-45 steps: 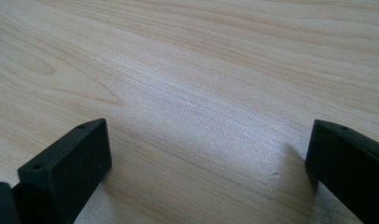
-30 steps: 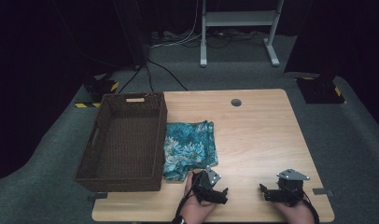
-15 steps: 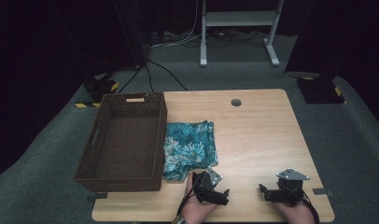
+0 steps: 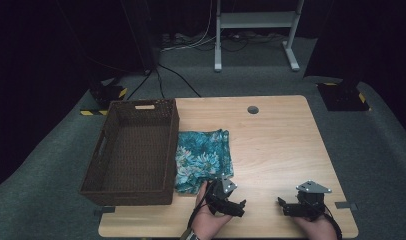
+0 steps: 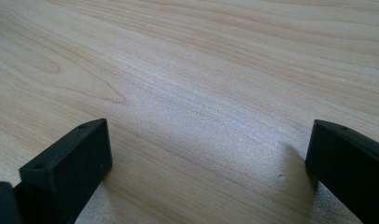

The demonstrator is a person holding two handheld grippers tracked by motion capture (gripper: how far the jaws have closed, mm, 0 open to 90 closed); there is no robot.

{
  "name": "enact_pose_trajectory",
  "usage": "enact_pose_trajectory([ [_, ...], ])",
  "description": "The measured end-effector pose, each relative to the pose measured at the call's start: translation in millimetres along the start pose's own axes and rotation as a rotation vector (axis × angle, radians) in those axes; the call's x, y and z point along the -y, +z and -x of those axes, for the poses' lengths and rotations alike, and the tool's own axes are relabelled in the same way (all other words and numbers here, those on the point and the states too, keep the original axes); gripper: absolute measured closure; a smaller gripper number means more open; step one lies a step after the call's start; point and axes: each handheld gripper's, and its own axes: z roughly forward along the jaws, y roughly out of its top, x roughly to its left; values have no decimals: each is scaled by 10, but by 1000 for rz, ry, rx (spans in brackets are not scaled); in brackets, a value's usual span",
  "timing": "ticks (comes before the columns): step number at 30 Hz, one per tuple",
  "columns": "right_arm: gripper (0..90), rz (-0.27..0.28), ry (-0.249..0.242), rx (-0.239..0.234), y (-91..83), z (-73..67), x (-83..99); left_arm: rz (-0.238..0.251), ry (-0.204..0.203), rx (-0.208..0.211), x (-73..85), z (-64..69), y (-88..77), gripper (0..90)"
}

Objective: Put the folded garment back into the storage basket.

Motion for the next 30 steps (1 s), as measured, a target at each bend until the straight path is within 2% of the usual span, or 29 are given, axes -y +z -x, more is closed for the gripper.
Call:
enact_pose_trajectory([
  [5, 3, 0, 0, 0, 2, -1, -3, 16, -13, -15, -39, -85, -34, 4],
  [9, 2, 0, 0, 0, 3, -1, -3, 18, 3, -43, -94, -126, -44, 4],
  [21, 3, 0, -2, -1, 4, 0, -4, 45, -47, -65, -275, -373, -36, 16],
  [25, 3, 0, -3, -1, 4, 0, -4, 44, -59, -94, -343, -446, -22, 18],
  [30, 3, 0, -3, -1, 4, 0, -4, 48, -76, -109, -434, -551, -8, 26],
])
